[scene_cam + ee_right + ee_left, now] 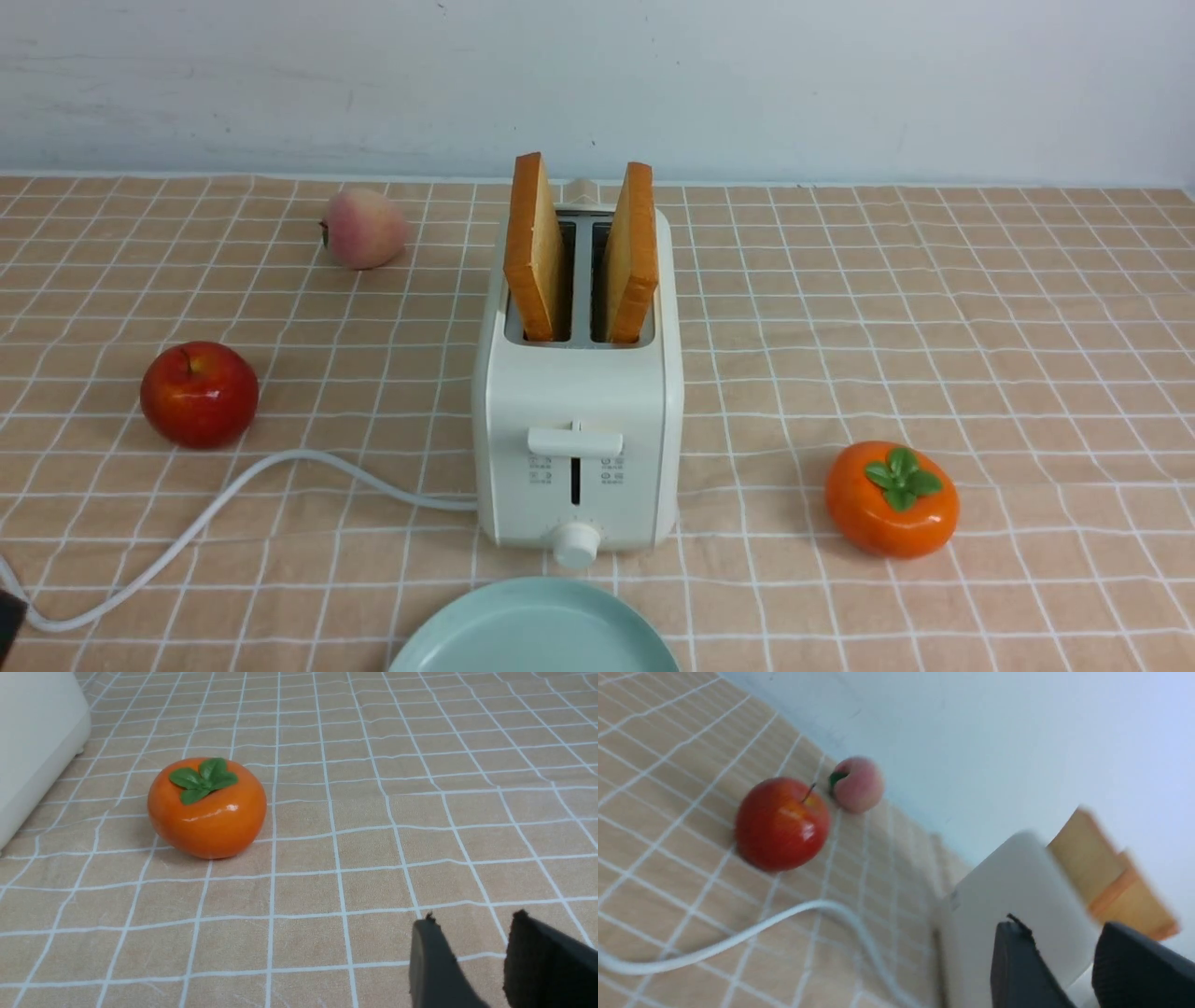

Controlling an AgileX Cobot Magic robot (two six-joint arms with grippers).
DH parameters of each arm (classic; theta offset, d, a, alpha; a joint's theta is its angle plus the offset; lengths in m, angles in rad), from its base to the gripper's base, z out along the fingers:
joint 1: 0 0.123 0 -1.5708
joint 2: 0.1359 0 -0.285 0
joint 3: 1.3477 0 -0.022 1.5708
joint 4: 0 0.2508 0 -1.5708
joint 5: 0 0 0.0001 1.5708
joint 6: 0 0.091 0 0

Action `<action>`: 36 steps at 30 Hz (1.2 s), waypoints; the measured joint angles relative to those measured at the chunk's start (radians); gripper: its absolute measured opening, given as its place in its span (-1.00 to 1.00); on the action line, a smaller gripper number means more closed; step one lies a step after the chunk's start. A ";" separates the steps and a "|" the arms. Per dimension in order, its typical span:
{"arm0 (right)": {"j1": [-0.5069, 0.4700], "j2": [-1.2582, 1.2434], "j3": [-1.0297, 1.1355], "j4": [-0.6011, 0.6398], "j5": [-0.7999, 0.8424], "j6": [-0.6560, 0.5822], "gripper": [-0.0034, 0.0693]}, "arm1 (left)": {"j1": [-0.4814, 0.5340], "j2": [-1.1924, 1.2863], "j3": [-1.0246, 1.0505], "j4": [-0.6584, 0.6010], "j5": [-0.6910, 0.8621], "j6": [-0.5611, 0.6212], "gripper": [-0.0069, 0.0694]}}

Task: Take toasted bread from bread machine on light coffee tablecloth place on plate.
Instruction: 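Reach for a toast slice standing in the toaster with the left gripper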

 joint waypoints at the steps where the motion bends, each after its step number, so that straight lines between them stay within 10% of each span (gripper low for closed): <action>1: 0.000 0.000 0.000 0.000 0.000 0.000 -0.25 | 0.000 0.000 0.000 -0.025 -0.030 -0.016 -0.19; 14: 0.000 0.000 0.000 0.001 0.000 0.000 -0.25 | 0.000 0.000 0.000 -0.088 -0.211 -0.045 -0.28; 18: 0.000 0.000 0.000 0.014 -0.006 0.004 -0.25 | 0.000 0.000 0.000 -0.091 -0.228 -0.045 -0.69; 25: 0.000 0.000 0.007 0.269 -0.269 0.141 -0.24 | 0.000 0.000 -0.034 -0.088 -0.218 0.010 -0.86; 36: 0.000 0.000 0.007 0.523 -0.751 0.161 -0.24 | 0.000 0.512 -0.585 -0.061 0.664 0.235 -0.86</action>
